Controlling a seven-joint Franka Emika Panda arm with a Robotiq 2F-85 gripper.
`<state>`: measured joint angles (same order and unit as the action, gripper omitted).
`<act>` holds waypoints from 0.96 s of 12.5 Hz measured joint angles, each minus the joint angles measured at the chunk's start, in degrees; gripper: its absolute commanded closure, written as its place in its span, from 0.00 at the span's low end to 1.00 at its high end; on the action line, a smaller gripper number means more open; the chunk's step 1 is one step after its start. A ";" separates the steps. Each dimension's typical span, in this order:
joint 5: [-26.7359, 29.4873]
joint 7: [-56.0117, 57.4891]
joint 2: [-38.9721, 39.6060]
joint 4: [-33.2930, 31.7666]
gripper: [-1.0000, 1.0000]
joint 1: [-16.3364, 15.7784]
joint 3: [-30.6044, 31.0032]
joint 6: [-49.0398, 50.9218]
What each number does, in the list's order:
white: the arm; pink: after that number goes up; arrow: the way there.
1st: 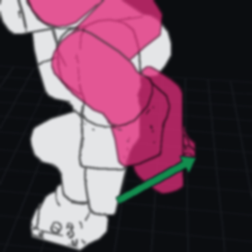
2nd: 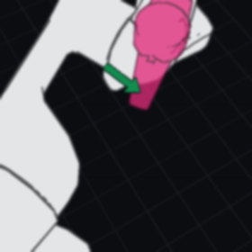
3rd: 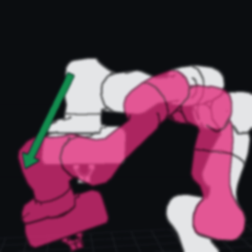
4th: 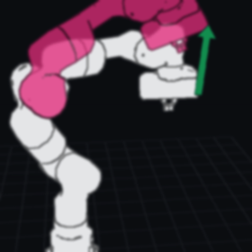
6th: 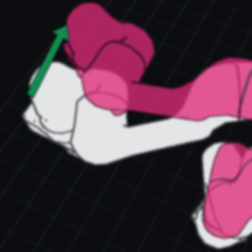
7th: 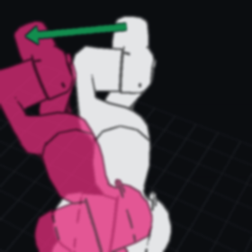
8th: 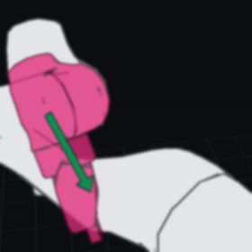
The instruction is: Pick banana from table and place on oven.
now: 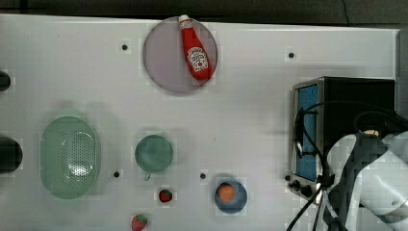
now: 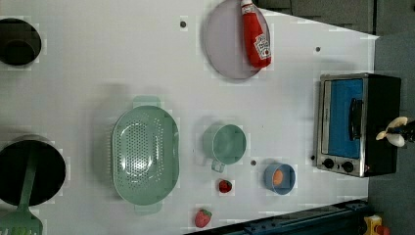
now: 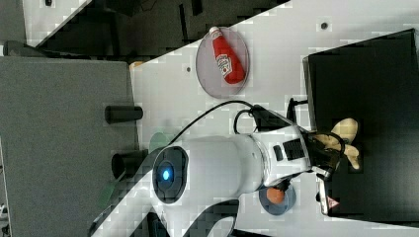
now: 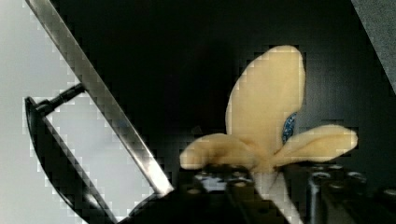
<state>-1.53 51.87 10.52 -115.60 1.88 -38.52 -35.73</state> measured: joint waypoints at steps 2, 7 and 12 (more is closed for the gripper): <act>-0.49 0.56 0.60 0.56 0.29 -0.66 -0.08 -1.20; 0.24 2.38 0.33 3.47 0.00 -1.96 -0.34 0.00; -1.59 2.52 -2.80 9.46 0.00 -1.95 0.59 11.32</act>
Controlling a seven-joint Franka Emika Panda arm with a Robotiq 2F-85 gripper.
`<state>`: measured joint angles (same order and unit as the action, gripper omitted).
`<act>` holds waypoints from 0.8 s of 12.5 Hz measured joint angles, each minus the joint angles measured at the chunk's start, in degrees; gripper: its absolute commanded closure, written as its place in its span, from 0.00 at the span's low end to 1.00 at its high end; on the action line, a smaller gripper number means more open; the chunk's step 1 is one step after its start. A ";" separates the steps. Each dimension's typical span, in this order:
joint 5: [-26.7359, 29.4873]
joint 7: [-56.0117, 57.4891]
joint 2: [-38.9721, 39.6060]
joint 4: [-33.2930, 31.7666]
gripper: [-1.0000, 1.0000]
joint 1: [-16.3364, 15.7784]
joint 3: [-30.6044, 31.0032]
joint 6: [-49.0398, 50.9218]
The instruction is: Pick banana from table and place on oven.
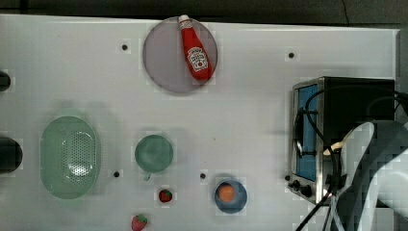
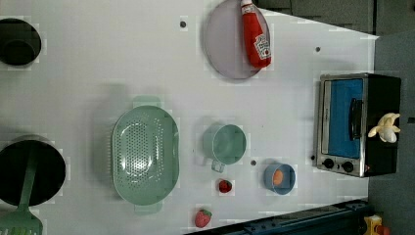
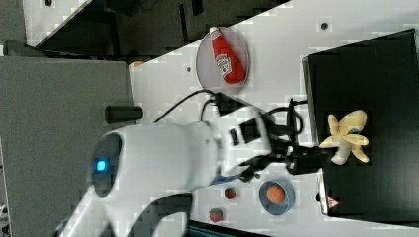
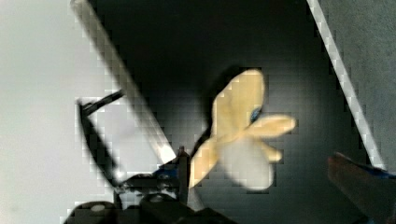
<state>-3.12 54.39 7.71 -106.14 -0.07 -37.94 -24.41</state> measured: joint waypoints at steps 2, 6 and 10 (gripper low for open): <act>1.38 -1.71 -3.93 2.63 0.00 -0.33 2.85 8.63; 0.56 -18.13 -11.96 7.50 0.00 -0.14 13.30 13.74; -0.12 -37.22 -15.94 7.55 0.00 -0.63 25.35 20.55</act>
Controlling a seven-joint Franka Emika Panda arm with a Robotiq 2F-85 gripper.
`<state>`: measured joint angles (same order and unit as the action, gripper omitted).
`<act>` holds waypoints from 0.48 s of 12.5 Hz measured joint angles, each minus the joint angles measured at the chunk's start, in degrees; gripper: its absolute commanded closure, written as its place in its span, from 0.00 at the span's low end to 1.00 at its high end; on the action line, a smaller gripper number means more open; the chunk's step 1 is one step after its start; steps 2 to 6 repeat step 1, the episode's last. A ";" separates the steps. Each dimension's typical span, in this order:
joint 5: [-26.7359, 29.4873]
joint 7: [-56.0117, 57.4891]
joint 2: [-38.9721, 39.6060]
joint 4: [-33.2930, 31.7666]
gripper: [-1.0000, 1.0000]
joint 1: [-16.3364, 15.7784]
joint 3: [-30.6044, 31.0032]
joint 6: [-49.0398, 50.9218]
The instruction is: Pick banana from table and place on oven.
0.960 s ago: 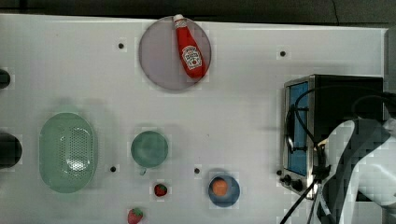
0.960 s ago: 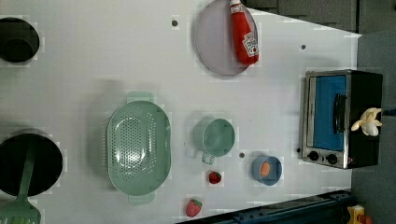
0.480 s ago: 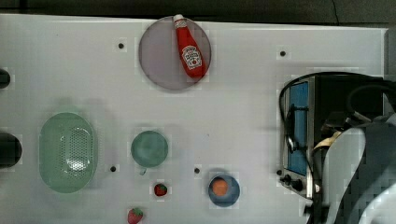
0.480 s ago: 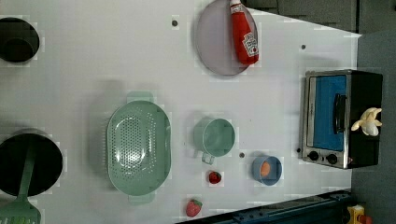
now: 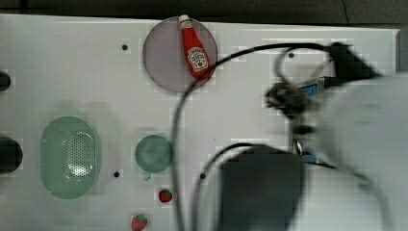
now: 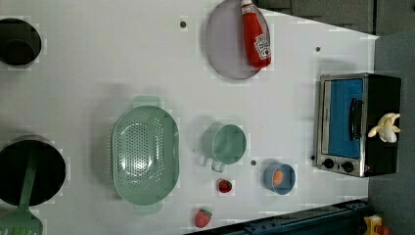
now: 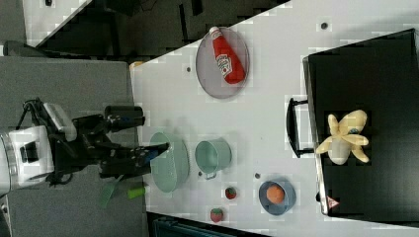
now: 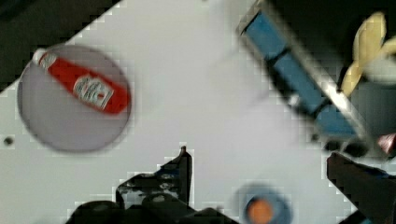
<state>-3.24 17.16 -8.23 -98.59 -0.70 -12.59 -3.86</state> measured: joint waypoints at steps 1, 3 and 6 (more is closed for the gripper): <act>0.40 -4.50 0.07 -0.56 0.00 -0.60 2.11 1.65; 0.40 -4.50 0.07 -0.56 0.00 -0.60 2.11 1.65; 0.40 -4.50 0.07 -0.56 0.00 -0.60 2.11 1.65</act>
